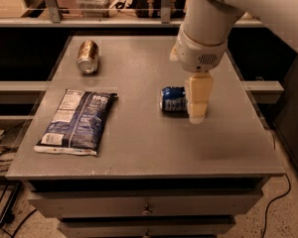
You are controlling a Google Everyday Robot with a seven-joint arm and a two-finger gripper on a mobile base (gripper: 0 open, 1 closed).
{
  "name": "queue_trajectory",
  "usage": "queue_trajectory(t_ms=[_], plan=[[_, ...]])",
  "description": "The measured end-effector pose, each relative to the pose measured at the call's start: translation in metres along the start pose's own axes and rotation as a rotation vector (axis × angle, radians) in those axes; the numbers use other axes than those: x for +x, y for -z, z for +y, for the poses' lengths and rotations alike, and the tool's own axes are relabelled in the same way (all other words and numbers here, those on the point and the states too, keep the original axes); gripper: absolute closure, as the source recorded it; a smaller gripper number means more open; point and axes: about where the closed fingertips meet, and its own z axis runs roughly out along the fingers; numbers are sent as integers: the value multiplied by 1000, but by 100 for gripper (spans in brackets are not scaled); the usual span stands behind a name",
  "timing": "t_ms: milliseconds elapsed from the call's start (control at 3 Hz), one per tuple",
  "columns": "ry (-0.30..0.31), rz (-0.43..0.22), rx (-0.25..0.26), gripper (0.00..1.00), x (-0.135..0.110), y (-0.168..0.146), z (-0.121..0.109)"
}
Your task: Place pepsi can upright
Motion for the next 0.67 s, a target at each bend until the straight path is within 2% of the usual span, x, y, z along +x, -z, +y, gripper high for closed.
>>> queue_trajectory(t_ms=[333, 667], plan=[[14, 61, -31, 0, -3, -29, -6], [13, 147, -41, 0, 4, -51, -11]])
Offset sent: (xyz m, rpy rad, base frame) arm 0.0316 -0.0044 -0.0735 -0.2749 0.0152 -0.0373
